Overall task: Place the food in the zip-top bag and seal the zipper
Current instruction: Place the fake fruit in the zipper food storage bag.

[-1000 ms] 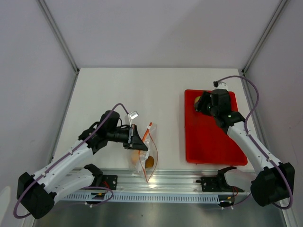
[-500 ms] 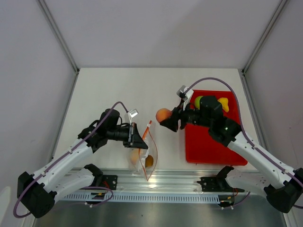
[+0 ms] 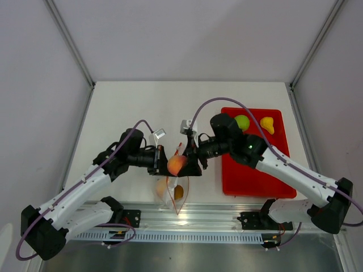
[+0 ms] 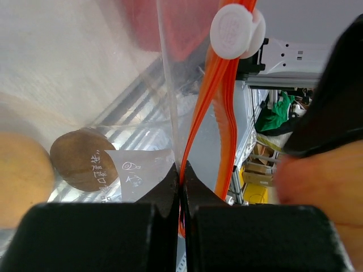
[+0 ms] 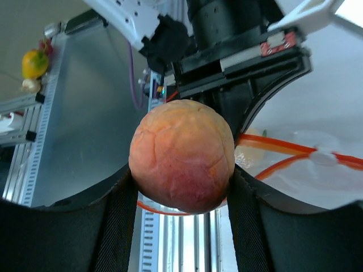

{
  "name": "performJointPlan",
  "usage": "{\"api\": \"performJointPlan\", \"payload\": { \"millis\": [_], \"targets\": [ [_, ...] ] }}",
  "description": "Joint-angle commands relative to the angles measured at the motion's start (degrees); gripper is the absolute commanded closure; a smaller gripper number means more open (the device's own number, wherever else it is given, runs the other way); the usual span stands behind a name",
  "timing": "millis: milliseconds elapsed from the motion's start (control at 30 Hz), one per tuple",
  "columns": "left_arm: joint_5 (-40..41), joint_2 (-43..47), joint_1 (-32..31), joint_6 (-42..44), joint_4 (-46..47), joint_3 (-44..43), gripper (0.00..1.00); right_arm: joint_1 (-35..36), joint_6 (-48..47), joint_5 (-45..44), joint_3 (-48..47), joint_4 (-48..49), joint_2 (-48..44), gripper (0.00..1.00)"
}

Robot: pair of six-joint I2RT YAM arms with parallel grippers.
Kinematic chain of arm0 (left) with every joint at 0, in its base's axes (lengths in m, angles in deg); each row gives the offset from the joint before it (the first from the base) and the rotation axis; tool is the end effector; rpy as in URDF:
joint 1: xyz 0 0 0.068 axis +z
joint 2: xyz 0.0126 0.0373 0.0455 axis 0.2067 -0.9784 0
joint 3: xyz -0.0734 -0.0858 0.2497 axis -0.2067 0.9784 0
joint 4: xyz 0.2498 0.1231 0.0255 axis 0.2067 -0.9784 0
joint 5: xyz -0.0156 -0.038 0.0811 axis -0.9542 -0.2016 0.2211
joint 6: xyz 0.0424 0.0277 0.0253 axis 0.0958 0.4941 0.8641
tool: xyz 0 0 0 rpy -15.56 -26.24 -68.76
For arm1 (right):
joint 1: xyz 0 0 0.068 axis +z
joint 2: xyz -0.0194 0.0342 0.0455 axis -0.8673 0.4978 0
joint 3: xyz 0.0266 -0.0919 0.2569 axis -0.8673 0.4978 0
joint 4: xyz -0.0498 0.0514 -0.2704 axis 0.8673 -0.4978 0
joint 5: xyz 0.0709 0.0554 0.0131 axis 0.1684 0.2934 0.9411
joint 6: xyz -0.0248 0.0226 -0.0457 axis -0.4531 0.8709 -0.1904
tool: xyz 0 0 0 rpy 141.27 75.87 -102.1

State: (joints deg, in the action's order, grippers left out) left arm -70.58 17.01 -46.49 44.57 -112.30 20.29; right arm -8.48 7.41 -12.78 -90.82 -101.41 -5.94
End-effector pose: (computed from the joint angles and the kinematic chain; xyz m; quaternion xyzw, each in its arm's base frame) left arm 0.1600 -0.1431 0.2722 0.0980 0.8470 -0.5108 0.1099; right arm 0.1571 0.2420 0.3710 -0.5204 0.6168 0.4962 0.3202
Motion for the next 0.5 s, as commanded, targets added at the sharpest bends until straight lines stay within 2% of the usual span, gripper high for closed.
{"api": "performJointPlan", "payload": {
  "millis": [0,167,467],
  "targets": [
    [0.6,0.43,-0.24,1.17,-0.18,-2.5,0.99,1.95,-3.76,1.43,-4.1,-8.36,3.9,1.0],
    [0.86,0.52,-0.15,1.61,-0.79,-2.59,0.99,3.62,-4.74,0.82,-5.07,-11.53,6.29,1.0],
    [2.27,0.52,-0.24,1.87,-1.32,-3.38,0.99,5.12,-4.65,-7.18,-7.01,-17.24,7.52,1.0]
  ]
}}
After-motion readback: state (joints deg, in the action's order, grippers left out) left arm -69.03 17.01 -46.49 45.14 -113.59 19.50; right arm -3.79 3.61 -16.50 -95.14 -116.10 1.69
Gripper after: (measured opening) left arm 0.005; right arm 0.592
